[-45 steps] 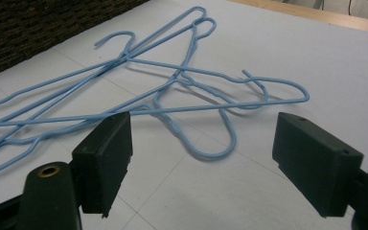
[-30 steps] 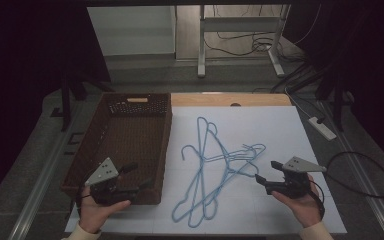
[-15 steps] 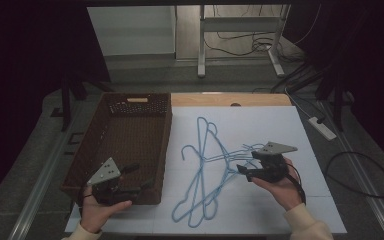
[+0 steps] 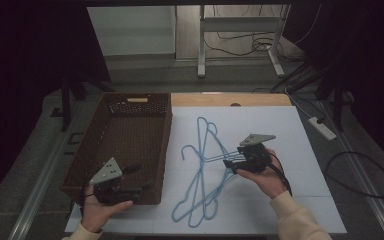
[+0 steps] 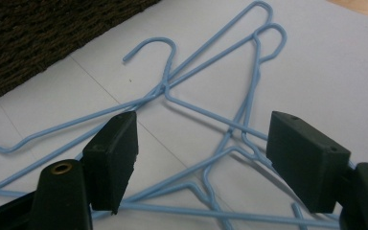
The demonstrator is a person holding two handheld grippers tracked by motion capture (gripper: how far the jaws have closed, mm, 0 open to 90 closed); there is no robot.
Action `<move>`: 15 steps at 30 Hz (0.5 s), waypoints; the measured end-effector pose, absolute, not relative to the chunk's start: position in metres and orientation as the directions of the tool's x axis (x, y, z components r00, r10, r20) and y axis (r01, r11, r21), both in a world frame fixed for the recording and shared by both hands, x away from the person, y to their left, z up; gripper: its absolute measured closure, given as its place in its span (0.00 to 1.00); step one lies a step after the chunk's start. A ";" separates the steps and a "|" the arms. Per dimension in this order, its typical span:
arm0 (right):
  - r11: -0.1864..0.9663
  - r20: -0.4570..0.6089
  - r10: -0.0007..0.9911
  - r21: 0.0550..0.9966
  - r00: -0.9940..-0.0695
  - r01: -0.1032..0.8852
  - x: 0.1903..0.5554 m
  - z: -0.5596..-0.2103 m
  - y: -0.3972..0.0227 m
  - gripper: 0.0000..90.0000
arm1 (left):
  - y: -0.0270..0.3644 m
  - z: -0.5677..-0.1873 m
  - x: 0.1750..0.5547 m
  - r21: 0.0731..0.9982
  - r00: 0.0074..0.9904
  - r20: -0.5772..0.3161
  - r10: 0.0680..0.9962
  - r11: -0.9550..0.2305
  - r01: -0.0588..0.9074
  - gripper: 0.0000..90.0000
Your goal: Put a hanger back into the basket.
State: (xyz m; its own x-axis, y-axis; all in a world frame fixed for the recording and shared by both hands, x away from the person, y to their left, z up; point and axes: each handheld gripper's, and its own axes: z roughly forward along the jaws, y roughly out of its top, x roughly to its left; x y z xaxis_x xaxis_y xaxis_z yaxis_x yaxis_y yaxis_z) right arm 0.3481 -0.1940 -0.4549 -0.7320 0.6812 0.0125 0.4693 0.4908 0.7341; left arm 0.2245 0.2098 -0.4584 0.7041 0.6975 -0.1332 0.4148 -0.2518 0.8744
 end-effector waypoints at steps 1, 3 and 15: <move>0.492 0.013 0.680 0.733 -0.733 0.470 0.350 -0.454 -0.192 0.30 | 0.210 -0.458 0.224 0.874 0.705 -0.134 0.697 -0.252 0.415 0.31; 0.497 0.015 0.677 0.728 -0.736 0.472 0.353 -0.454 -0.189 0.30 | 0.209 -0.458 0.225 0.874 0.706 -0.134 0.696 -0.253 0.415 0.31; 0.514 0.015 0.675 0.708 -0.737 0.485 0.372 -0.453 -0.173 0.32 | 0.209 -0.459 0.225 0.871 0.708 -0.135 0.694 -0.258 0.418 0.31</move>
State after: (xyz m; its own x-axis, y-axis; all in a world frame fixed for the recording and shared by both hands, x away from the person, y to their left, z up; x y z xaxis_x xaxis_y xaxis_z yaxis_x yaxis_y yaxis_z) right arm 0.3722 -0.1725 -0.4532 -0.7373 0.6754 0.0149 0.4848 0.5137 0.7078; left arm 0.2253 0.2087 -0.4594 0.7077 0.6936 -0.1345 0.4183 -0.2580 0.8709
